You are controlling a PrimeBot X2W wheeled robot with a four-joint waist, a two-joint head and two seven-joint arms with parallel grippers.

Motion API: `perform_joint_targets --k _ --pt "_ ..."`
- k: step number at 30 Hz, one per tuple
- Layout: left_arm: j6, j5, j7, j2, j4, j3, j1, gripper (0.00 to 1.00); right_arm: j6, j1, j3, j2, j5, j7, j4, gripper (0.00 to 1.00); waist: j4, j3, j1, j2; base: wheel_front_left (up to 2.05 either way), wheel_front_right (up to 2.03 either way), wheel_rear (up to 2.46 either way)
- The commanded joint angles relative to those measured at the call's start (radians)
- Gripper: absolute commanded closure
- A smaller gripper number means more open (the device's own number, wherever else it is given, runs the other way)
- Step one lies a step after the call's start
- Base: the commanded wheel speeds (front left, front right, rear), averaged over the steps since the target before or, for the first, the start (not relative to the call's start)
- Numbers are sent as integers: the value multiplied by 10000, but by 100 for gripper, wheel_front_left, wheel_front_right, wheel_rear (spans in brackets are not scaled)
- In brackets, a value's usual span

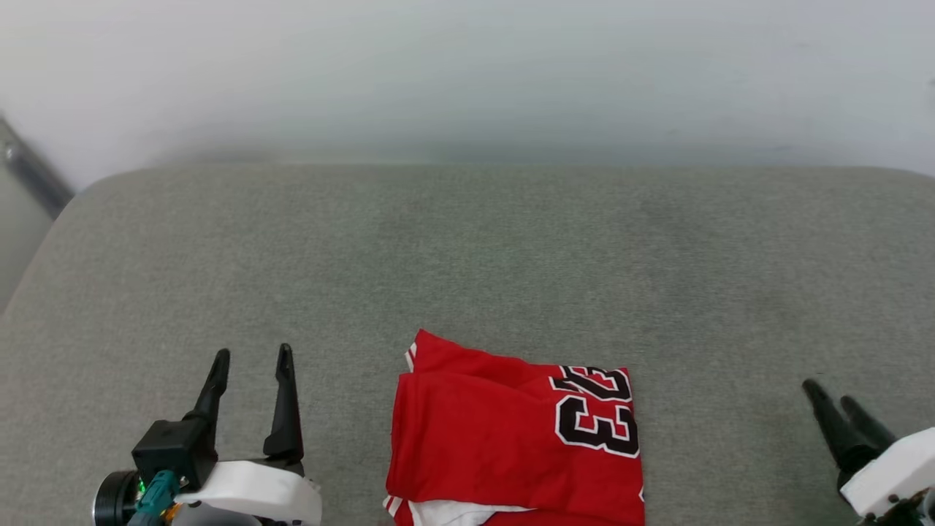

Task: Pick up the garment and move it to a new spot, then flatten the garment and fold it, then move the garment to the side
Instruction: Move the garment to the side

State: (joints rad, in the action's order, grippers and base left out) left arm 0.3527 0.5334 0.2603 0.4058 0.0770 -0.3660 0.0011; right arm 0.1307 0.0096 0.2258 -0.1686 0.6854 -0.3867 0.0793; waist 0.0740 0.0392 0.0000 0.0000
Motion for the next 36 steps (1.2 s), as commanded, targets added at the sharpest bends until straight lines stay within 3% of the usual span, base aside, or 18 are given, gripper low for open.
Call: perform_joint_targets --k 1,5,10,19,20,21,29,36 --pt "-13 -35 66 -15 13 6 -97 0 0 -157 -75 -42 77 -97 89 0 168 141 0 0 0 0 0" --pt "-135 -97 65 -204 -53 -34 -366 0 0 -411 -776 -318 1198 -1102 1045 0 512 425 0 0 0 0 0" --pt "-242 -153 55 -320 -172 -6 -589 0 0 -686 -1894 -155 2555 -1998 1630 0 862 774 0 0 0 0 0" --pt "-423 -277 47 -511 -331 120 -813 0 -2 -1186 -3110 224 4148 -2568 2442 0 1095 1179 0 0 0 0 0" --pt "-452 -298 47 -524 -344 129 -846 0 -3 -1257 -3207 238 4265 -2541 2477 55 1102 1196 0 0 0 0 0" --pt "-467 -308 47 -535 -362 142 -863 0 -3 -1320 -3300 232 4335 -2502 2484 100 1097 1197 0 0 0 0 0" --pt "-526 -360 47 -501 -496 212 -725 0 0 -1773 -4290 -427 4197 -2069 1837 100 778 865 0 0 0 0 0" --pt "-402 -347 43 -379 -366 351 -390 0 -2 -2048 -5470 -1596 2432 -1830 1670 100 -46 465 0 0 0 0 0"
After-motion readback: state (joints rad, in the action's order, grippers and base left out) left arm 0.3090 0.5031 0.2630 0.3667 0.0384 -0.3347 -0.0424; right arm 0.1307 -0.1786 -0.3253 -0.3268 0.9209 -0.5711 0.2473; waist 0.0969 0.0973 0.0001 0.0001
